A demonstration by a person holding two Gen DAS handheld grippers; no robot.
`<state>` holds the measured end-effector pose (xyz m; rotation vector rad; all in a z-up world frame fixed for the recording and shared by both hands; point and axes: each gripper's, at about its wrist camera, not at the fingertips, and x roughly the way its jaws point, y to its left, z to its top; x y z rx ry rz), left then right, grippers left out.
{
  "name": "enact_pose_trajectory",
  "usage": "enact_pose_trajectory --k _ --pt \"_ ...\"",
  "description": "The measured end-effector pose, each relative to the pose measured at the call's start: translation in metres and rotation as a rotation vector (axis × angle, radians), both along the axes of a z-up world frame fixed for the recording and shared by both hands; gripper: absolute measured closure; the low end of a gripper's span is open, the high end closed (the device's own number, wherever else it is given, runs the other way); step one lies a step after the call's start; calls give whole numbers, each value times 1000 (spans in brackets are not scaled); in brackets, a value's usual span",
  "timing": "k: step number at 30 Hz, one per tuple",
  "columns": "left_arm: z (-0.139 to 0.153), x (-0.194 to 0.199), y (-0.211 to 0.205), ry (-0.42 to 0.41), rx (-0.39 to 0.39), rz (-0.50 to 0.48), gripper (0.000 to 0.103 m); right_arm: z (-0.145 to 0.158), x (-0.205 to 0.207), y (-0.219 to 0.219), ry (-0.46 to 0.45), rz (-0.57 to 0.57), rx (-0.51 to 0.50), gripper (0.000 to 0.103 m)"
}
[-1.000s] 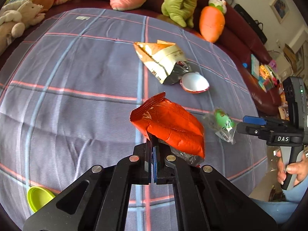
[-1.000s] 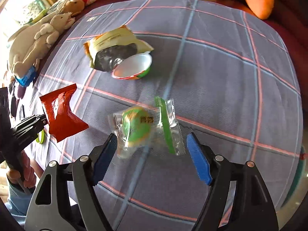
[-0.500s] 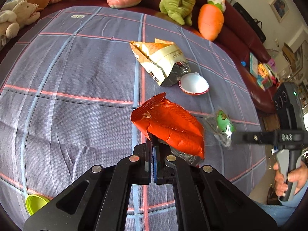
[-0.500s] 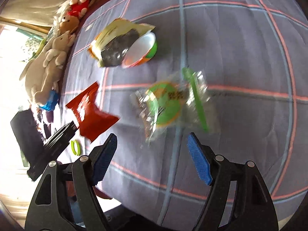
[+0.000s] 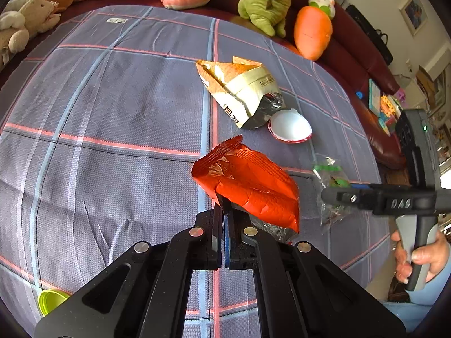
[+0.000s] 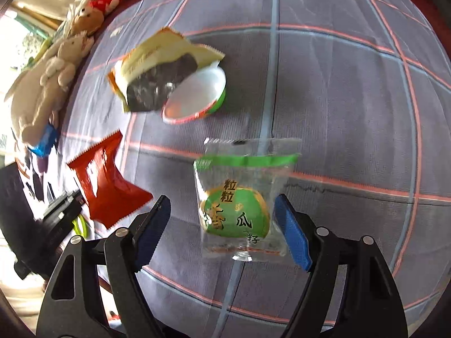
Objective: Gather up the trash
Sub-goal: 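Carry orange packet and green-labelled wrapper over the teal bin with both tools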
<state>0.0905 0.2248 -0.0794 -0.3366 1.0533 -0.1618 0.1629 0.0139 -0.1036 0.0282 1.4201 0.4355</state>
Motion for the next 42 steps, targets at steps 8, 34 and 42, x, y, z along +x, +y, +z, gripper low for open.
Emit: enact_pose_trajectory --k 8,34,42 --pt "4 -1 -13 -4 0 -25 102 10 -5 -12 -93 -1 -9 57" --pt "35 31 -232 -72 70 -403 102 62 -50 -276 -202 -452 103 57" --pt "44 48 -355 -89 91 -581 102 83 -84 -406 -290 -653 116 56"
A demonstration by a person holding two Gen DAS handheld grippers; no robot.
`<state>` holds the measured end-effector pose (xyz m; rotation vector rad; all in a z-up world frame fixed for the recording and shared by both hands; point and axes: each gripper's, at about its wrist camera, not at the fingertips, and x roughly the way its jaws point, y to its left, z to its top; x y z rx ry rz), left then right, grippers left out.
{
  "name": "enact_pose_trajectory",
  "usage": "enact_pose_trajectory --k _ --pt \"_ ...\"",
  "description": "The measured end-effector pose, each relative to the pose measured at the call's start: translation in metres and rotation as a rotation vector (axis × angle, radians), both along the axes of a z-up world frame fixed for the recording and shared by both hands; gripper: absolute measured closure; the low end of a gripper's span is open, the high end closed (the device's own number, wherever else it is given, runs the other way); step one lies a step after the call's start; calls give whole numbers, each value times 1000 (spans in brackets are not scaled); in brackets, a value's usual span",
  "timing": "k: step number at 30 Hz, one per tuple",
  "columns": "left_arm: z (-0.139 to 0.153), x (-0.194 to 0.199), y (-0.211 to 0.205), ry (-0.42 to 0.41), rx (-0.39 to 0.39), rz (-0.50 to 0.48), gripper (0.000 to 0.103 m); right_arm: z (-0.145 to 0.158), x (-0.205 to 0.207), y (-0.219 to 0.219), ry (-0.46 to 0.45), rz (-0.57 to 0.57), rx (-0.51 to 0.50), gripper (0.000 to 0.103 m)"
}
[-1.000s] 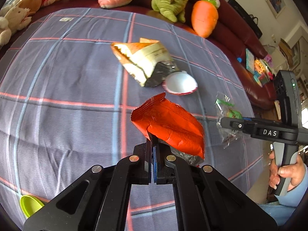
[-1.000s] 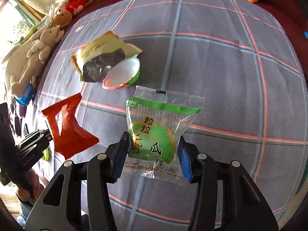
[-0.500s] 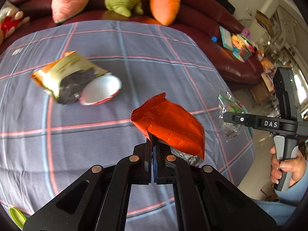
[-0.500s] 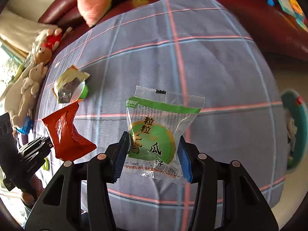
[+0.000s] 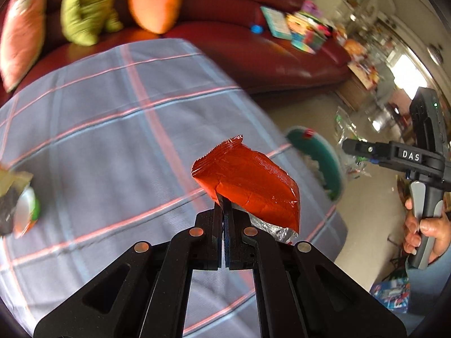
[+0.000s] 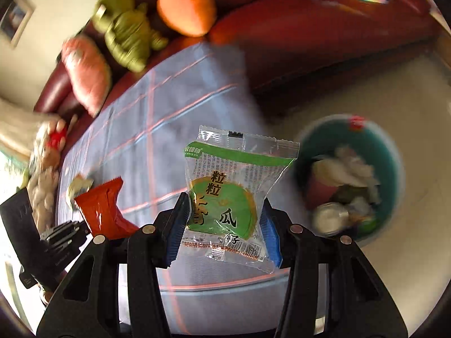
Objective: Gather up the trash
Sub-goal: 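Carry orange packet and green-labelled wrapper over the teal bin with both tools, then open both tools to drop the packet and wrapper into the teal bin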
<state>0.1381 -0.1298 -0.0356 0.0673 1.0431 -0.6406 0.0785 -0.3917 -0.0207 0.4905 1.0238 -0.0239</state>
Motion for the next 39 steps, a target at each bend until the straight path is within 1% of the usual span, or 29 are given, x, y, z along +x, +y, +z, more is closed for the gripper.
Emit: enact_pose_trajectory --k 2,6,10,13,22,28,30,31,32,33,35,37,39 --pt "0 1 -31 -2 9 -42 102 2 -14 -36 -16 -62 -1 56" --pt "-5 1 -95 5 32 -127 102 -5 -32 -84 -22 -141 19 56" --pt "-11 1 -148 7 61 -182 102 -17 -45 -116 -23 -188 51 56" --pt "-18 4 -177 13 80 -204 102 -26 -52 -133 -18 -208 74 56" --pt "-42 9 -241 38 131 -258 102 -39 -57 -167 0 -249 94 56" --pt "-57 17 -267 55 156 -273 99 -40 -54 -175 5 -263 91 56" --pt "-62 20 -274 70 164 -279 83 -42 -52 -176 9 -264 91 56" --pt "-64 21 -275 68 175 -278 58 -43 -51 -175 12 -264 92 56" --pt "-64 20 -275 55 182 -272 37 -44 -52 -174 14 -264 93 56" --pt "-63 19 -273 25 184 -261 32 -45 -51 -173 16 -263 93 56" --pt "-60 16 -269 0 182 -259 22 -46 -48 -172 19 -260 92 56" --pt "-58 14 -264 -6 180 -261 18 -48 -45 -170 25 -257 93 56" --pt "-58 14 -259 -8 185 -256 17 -49 -41 -167 27 -253 92 55"
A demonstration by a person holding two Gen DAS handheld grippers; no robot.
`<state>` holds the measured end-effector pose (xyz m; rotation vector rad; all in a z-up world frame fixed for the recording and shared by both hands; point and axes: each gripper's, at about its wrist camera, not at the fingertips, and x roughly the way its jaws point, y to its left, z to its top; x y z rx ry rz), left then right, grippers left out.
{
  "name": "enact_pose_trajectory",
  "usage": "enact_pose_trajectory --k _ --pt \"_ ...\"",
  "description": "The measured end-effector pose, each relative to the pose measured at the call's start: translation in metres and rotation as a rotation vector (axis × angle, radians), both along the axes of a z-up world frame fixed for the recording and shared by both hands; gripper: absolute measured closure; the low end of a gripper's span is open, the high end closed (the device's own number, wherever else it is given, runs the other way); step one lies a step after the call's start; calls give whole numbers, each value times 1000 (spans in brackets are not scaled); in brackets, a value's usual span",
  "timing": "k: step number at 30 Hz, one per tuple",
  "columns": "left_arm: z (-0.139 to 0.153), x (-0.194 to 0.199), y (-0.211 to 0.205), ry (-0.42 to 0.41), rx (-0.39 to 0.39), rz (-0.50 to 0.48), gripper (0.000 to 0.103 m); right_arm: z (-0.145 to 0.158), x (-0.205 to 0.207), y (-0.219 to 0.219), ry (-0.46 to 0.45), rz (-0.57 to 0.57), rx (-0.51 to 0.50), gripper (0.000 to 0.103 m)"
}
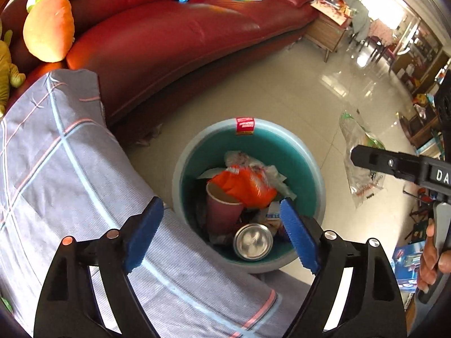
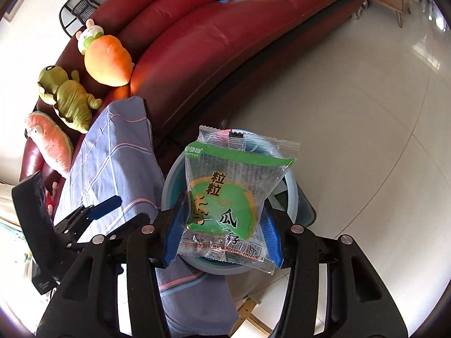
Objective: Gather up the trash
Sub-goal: 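Open both tools to drop the packet and wrapper into the teal bin, then move both tools back over the table toward the yellow chip bag and lid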
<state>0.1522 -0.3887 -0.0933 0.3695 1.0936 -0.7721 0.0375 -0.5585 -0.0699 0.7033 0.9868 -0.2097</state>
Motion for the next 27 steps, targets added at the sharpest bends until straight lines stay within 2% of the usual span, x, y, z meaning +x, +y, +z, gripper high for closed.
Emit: enact_pose_trajectory --k 9,11,12,13,19,27 --pt "2 -7 29 31 -29 22 11 -4 9 9 16 23 -10 54" --pt "3 -8 35 39 -39 29 9 -8 13 14 30 42 -6 47" --pt "4 -9 37 40 -42 32 9 -10 15 16 36 46 -2 36" --pt "5 -10 41 43 -45 36 9 -12 16 19 41 48 -3 32" --pt "3 -8 56 69 -47 59 9 -17 19 23 72 42 15 27" --pt "6 -11 73 75 -64 79 9 -12 16 33 106 46 -23 21"
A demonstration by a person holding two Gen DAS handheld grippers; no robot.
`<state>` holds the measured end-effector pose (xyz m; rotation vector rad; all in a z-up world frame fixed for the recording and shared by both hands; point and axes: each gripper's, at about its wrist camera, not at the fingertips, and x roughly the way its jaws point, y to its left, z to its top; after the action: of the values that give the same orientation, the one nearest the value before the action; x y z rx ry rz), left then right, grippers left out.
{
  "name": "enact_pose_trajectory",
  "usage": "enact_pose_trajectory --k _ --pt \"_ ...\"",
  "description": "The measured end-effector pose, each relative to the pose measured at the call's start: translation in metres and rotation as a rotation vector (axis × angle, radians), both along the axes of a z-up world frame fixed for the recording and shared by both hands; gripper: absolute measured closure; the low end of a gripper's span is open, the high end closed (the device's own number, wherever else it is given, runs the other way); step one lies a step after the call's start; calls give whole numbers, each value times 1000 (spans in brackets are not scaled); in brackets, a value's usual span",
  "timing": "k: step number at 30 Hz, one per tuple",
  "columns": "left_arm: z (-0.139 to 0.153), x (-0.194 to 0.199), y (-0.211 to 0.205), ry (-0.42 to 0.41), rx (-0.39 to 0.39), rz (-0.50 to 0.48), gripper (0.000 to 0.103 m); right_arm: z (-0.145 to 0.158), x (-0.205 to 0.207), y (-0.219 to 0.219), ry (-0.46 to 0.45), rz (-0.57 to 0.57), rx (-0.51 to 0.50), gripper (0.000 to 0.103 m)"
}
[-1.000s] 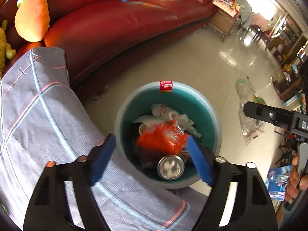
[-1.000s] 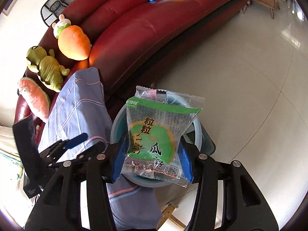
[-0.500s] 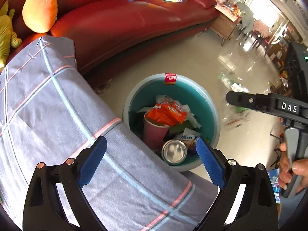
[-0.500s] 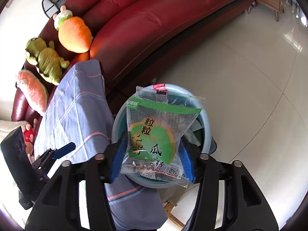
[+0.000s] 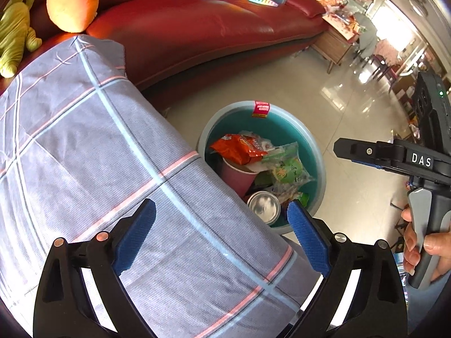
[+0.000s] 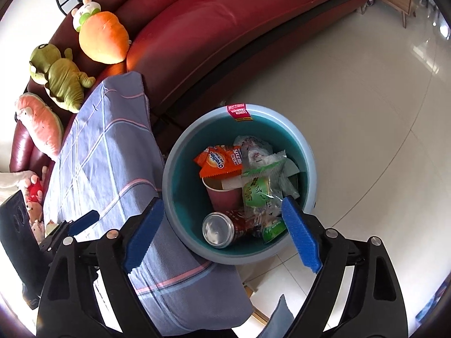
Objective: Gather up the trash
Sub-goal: 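Move both tools back over the table toward the yellow chip bag and lid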
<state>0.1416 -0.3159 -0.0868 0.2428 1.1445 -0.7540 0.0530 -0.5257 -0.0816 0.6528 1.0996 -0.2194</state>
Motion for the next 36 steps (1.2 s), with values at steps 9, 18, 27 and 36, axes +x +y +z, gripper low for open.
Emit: enact_pose_trajectory --k 9,18,27,36 --pt "15 -5 33 -18 -27 31 8 13 2 28 15 39 -27 20" --pt "30 -3 95 -48 -49 121 8 32 23 90 0 140 -48 20" --pt "42 -1 175 -69 -92 236 7 48 47 167 1 271 -85 20" --pt "42 8 295 -87 -93 433 7 53 80 271 23 444 -101 20"
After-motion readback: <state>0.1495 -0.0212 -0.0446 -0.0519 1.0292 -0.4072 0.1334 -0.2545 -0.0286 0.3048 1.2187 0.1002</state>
